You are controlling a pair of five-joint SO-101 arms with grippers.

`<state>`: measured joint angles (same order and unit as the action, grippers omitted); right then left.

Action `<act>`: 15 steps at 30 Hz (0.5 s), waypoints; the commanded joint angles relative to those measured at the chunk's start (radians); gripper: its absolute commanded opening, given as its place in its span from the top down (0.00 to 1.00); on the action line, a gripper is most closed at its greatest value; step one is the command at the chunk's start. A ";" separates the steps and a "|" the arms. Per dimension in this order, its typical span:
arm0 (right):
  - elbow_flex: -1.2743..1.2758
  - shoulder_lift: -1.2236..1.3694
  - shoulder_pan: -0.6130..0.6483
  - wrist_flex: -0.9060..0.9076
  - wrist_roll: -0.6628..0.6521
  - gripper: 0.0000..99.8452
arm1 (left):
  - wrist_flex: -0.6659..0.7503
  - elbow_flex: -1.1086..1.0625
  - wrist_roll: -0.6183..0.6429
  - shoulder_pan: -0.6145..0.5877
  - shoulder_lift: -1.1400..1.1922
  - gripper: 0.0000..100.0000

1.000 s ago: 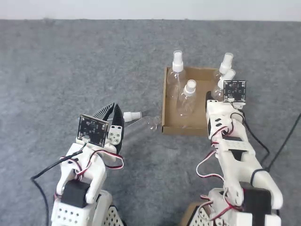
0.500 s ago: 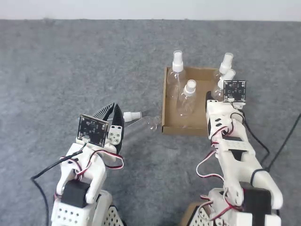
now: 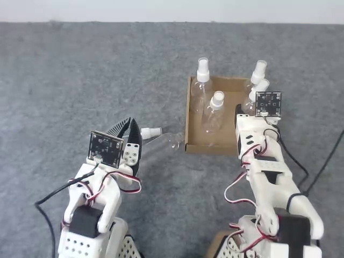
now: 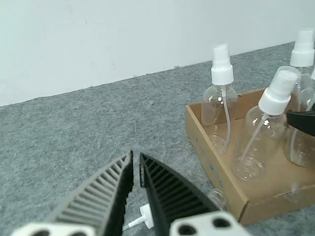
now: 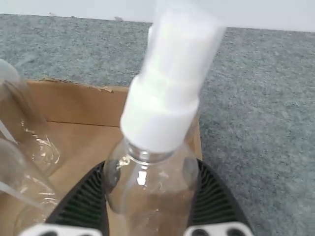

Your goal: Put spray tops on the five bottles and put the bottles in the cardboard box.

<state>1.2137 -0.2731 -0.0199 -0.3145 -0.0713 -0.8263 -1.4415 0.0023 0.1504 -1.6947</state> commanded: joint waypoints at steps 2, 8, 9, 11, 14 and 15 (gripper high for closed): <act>-0.031 -0.010 -0.002 -0.022 -0.014 0.93 | 0.026 0.007 -0.011 -0.006 -0.002 0.99; -0.031 -0.010 -0.002 -0.022 -0.014 0.86 | 0.028 0.007 -0.011 -0.006 -0.002 0.99; -0.031 -0.010 -0.002 -0.022 -0.014 0.86 | 0.028 0.007 -0.011 -0.006 -0.002 0.99; -0.031 -0.010 -0.002 -0.022 -0.017 0.85 | 0.028 0.007 -0.011 -0.006 -0.002 0.99; -0.031 -0.010 -0.002 -0.022 -0.018 0.85 | 0.028 0.007 -0.011 -0.006 -0.002 0.99; -0.031 -0.010 -0.002 -0.022 -0.017 0.85 | 0.028 0.007 -0.011 -0.006 -0.002 0.99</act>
<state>1.2121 -0.2731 -0.0184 -0.3145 -0.0729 -0.8247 -1.4415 0.0023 0.1504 -1.6947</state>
